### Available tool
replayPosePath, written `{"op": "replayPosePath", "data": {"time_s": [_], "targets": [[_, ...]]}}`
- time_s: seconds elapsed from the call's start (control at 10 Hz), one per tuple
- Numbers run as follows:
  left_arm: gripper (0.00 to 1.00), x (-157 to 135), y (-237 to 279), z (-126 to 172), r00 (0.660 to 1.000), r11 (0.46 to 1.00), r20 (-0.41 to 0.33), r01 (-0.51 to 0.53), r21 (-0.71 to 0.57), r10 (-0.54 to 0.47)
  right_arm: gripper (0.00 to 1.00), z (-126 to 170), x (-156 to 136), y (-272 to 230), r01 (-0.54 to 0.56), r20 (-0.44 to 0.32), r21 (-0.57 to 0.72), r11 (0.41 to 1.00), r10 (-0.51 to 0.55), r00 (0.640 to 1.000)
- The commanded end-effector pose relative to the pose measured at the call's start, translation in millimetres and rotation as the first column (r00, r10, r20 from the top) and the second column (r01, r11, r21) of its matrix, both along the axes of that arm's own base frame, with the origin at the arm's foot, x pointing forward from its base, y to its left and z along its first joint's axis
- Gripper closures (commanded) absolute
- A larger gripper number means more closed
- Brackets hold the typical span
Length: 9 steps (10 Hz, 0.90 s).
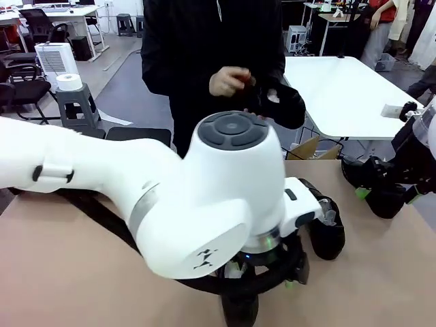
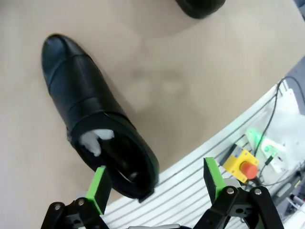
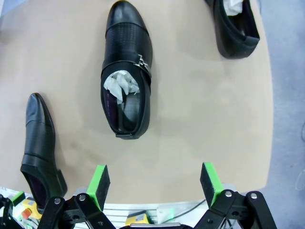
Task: Organize the shoes by placing them on the stand.
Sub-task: Place the Shoe from the middle of the table onto the Shoes Stand.
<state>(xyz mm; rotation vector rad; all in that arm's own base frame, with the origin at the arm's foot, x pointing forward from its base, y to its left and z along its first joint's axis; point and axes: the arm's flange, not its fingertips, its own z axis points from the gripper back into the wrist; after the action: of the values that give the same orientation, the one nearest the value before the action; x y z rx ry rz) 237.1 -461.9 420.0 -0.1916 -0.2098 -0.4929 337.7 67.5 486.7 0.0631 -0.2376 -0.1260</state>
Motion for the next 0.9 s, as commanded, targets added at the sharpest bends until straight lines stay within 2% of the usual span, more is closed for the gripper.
{"op": "replayPosePath", "data": {"time_s": [0.0,0.1,0.2,0.3,0.4,0.5,0.6,0.8], "targets": [[0.00,-14,-30,3,0.997,0.999,-0.054,-0.050,0.015,0.051,0.00,0,-1,-1,-0.006,-0.002,0.009,1.000,0.006,1.000],[0.00,-16,-33,-1,0.989,0.991,-0.078,-0.124,0.039,0.127,0.00,0,-1,-1,-0.006,-0.002,0.009,1.000,0.006,1.000],[0.00,-13,-31,-6,0.978,0.978,-0.040,-0.201,0.058,0.203,0.00,0,-1,-1,-0.006,-0.002,0.009,1.000,0.006,1.000],[0.00,-18,-18,1,0.996,0.998,-0.065,-0.061,0.017,0.062,0.00,0,-1,-1,-0.006,-0.002,0.009,1.000,0.006,1.000],[0.00,-18,-18,1,0.996,0.998,-0.065,-0.061,0.017,0.062,0.00,0,-1,-1,-0.006,-0.002,0.009,1.000,0.006,1.000],[0.00,-20,-21,-3,0.990,0.992,-0.074,-0.119,0.032,0.121,0.00,0,-1,-1,-0.006,-0.002,0.009,1.000,0.006,1.000],[0.00,-19,-23,-3,0.989,0.990,-0.051,-0.137,0.046,0.139,0.00,0,-1,-1,-0.006,-0.002,0.009,1.000,0.006,1.000],[0.00,-6,-35,-23,0.958,0.955,-0.046,-0.276,0.105,0.282,0.00,0,-1,-1,-0.006,-0.002,0.009,1.000,0.006,1.000]]}}
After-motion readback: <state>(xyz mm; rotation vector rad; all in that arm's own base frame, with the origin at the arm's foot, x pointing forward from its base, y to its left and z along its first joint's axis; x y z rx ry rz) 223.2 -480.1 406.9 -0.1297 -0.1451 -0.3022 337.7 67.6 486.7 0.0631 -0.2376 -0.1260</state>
